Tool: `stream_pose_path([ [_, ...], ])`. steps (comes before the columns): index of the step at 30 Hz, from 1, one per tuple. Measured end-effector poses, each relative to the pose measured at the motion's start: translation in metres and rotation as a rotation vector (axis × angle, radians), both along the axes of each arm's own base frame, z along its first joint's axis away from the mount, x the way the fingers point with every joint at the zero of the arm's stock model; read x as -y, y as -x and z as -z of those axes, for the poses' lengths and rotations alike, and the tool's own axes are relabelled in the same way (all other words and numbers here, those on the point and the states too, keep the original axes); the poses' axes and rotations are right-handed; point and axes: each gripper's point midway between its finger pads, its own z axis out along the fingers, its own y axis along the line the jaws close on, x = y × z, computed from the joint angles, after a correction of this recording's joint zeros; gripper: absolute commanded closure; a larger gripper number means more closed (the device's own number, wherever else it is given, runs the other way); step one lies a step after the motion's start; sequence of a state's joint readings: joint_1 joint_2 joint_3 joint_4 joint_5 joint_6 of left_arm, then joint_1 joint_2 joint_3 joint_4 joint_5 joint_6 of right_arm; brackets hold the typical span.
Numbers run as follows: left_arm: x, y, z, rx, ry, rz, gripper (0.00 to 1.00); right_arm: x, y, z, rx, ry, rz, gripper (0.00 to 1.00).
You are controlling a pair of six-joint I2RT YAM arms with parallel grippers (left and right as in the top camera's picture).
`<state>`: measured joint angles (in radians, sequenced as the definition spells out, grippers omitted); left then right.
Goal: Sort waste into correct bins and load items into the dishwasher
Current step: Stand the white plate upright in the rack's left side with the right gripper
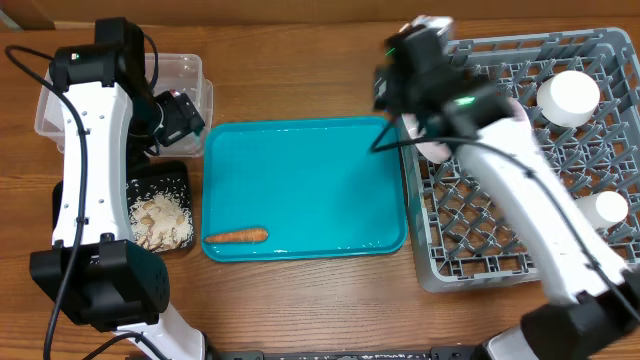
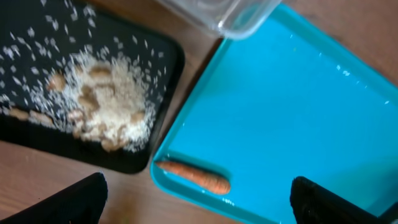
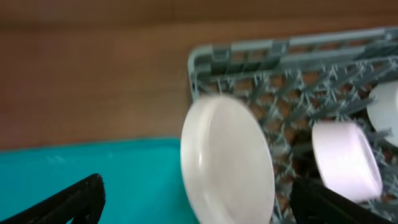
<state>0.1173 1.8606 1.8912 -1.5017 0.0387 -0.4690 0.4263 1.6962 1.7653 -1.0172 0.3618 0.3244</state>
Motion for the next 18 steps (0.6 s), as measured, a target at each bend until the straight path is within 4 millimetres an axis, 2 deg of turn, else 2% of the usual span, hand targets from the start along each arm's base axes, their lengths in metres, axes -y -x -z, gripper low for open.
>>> stream_pose_path([
  [2,0.007,0.007,0.005,-0.035,0.022,0.004,0.03,0.027,-0.009,-0.02,0.029,-0.076,0.028,0.0],
  [3,0.01,0.011,0.007,-0.051,0.03,0.006,0.03,0.039,-0.012,-0.022,0.031,-0.098,0.044,0.0],
  [7,0.037,0.027,0.02,-0.138,0.068,0.009,0.02,0.102,-0.017,-0.016,-0.012,-0.181,0.126,0.0],
  [11,0.072,0.043,0.034,-0.214,0.073,0.017,0.0,0.144,-0.016,-0.014,-0.026,-0.228,0.161,0.0],
  [15,0.104,0.059,0.048,-0.277,0.059,-0.014,0.0,0.173,-0.011,-0.012,-0.034,-0.244,0.198,0.0],
  [18,0.114,0.073,0.065,-0.328,0.018,-0.113,0.0,0.188,-0.01,-0.012,-0.031,-0.25,0.221,0.0],
])
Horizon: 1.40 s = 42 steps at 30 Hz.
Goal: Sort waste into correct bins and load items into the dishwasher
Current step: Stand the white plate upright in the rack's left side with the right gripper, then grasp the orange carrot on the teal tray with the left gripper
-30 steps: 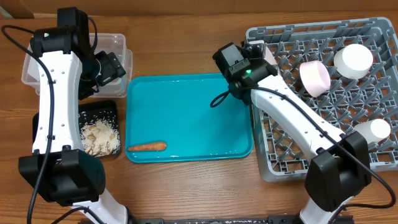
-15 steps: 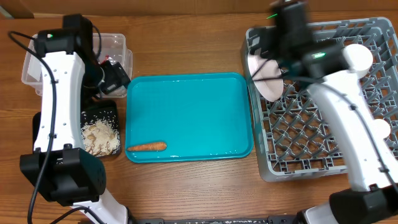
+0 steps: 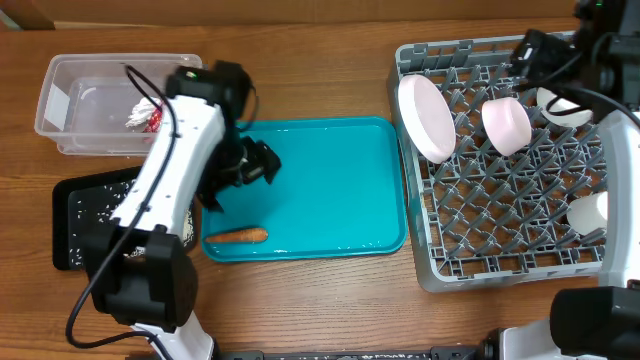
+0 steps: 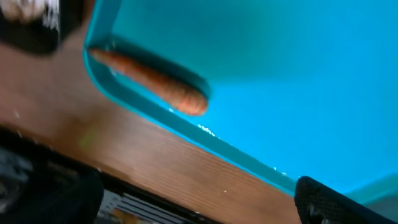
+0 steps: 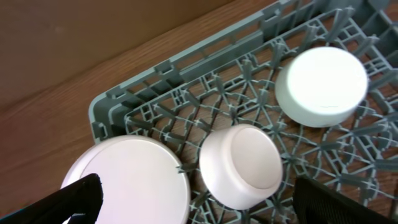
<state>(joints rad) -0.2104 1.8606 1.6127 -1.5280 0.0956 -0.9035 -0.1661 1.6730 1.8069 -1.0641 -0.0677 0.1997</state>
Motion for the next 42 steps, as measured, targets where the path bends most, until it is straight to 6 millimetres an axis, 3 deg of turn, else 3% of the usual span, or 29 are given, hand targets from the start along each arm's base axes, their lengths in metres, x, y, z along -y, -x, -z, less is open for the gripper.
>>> stream_pose_path([
  [5,-0.001,0.015,0.036,-0.048,-0.074,-0.166,0.0,0.001,0.006,0.006,-0.032,-0.006,-0.011,0.0],
  [13,0.001,0.019,0.083,-0.022,-0.064,-0.25,0.0,0.0,0.009,0.019,-0.078,-0.014,-0.013,0.0],
  [23,0.005,0.019,0.119,0.037,-0.019,-0.272,0.0,0.0,0.008,0.021,-0.083,-0.015,-0.013,0.0],
  [31,0.002,0.001,0.123,0.14,-0.023,-0.273,0.33,0.0,0.008,0.021,-0.083,-0.015,-0.013,0.0],
  [38,-0.005,-0.002,0.123,0.163,-0.065,-0.266,0.58,0.0,0.008,0.021,-0.083,-0.015,-0.013,0.0],
  [42,-0.009,-0.002,0.123,0.17,-0.084,-0.265,0.63,0.0,0.009,0.021,-0.085,-0.016,-0.013,0.0],
])
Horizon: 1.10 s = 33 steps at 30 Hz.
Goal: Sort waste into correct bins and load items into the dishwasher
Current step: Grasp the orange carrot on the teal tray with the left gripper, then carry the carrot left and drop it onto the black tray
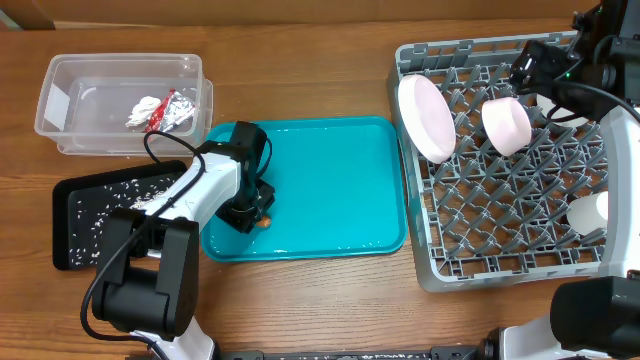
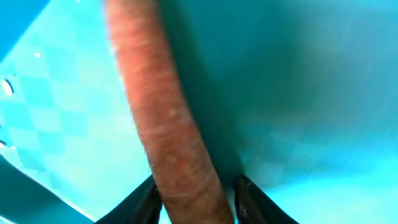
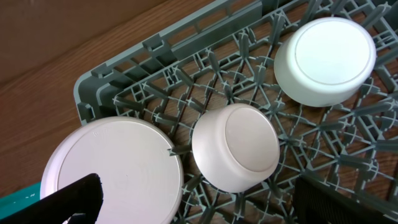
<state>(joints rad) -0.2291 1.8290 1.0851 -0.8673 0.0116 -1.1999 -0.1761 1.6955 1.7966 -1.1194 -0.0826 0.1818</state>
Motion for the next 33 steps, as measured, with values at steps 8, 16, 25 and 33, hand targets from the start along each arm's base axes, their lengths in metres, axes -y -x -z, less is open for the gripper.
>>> stream_pose_path([
  [8,-0.003,0.0,0.0,0.003,-0.019,0.018,0.88,0.0,0.0,0.0,0.0,0.0,0.0,0.0],
  [16,-0.01,0.009,-0.004,-0.045,-0.04,0.127,0.96,0.0,0.0,0.0,0.0,0.001,0.0,0.0],
  [25,-0.065,0.005,-0.075,-0.022,-0.17,0.084,0.96,0.0,0.001,0.001,-0.007,-0.001,-0.001,0.0],
  [33,-0.182,0.004,-0.116,0.125,-0.252,-0.196,0.96,0.0,0.003,0.002,-0.016,0.0,-0.002,0.0],
])
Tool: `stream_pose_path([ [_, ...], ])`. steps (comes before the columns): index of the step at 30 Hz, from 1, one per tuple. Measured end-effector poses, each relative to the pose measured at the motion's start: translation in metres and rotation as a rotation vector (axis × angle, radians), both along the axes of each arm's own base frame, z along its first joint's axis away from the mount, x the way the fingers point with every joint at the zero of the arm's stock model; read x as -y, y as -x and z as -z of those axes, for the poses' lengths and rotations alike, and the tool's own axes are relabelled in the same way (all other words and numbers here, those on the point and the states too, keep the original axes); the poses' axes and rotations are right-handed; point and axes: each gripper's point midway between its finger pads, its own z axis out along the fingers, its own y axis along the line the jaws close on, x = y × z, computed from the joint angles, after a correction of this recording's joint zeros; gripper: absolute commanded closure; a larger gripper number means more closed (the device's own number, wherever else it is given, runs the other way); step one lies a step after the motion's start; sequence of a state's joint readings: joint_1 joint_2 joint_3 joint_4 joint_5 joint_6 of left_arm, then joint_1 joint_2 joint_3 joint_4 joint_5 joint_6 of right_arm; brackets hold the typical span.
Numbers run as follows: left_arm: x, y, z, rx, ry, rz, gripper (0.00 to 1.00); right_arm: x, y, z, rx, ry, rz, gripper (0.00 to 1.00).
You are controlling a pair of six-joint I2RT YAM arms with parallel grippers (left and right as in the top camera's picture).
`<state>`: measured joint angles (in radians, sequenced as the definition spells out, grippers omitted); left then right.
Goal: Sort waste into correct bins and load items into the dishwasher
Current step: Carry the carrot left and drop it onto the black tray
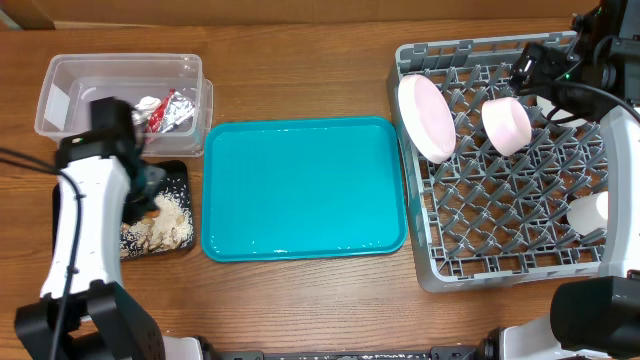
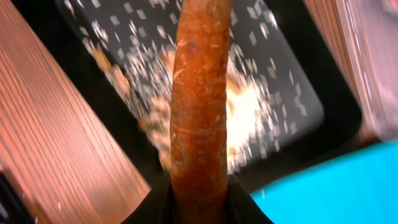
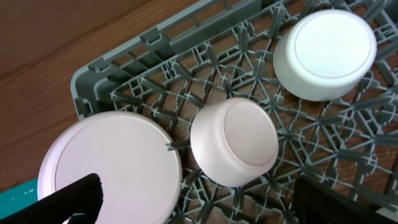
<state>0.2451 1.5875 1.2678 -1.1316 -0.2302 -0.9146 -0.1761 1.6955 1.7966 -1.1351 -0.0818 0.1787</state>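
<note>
My left gripper (image 1: 150,197) is shut on the orange carrot (image 2: 200,93), which it holds above the black tray (image 1: 186,168) of rice and food scraps (image 2: 249,118). The carrot's end sits between the jaws (image 2: 200,199). The teal tray (image 1: 300,190) has nothing on it. Over the grey dish rack (image 1: 500,200), at its far edge, my right gripper (image 1: 535,65) stands open with nothing in it (image 3: 199,202). In the rack are a pink plate (image 3: 106,162), a pink bowl (image 3: 235,142) and a white bowl (image 3: 326,53).
A clear plastic container (image 1: 100,85) with crumpled wrappers (image 1: 165,110) stands behind the black tray. A white cup (image 1: 590,212) sits at the rack's right side. The table is bare wood around the trays.
My left gripper, then shut on the carrot at the teal tray's front left, now holds it over the black tray. The teal tray has no carrot on it. The right gripper has hardly shifted.
At first the carrot lay on the teal tray, my left gripper open near the clear container, my right at the plate. Then the left was over the tray by the carrot, the right at the rack's far edge. Later the left shut on the carrot, now held over the black tray.
</note>
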Motion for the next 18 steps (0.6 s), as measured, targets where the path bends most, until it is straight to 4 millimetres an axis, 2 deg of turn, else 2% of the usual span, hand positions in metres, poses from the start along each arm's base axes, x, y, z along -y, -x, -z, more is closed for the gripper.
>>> stream_pose_path([
  [2,-0.022,-0.003,0.004,0.013,-0.017,-0.029,0.96,0.0,0.001,0.001,-0.005,-0.001,0.0,0.0],
  [8,-0.064,-0.005,0.033,-0.013,-0.022,-0.085,0.96,0.0,0.002,0.001,-0.01,-0.002,0.0,0.0],
  [14,-0.088,0.0,0.07,-0.074,-0.001,-0.118,0.94,-0.001,0.008,0.005,-0.037,-0.007,0.0,0.0],
  [18,-0.096,0.003,0.092,-0.115,0.019,-0.134,0.82,-0.002,0.01,0.007,-0.049,-0.009,0.0,0.0],
])
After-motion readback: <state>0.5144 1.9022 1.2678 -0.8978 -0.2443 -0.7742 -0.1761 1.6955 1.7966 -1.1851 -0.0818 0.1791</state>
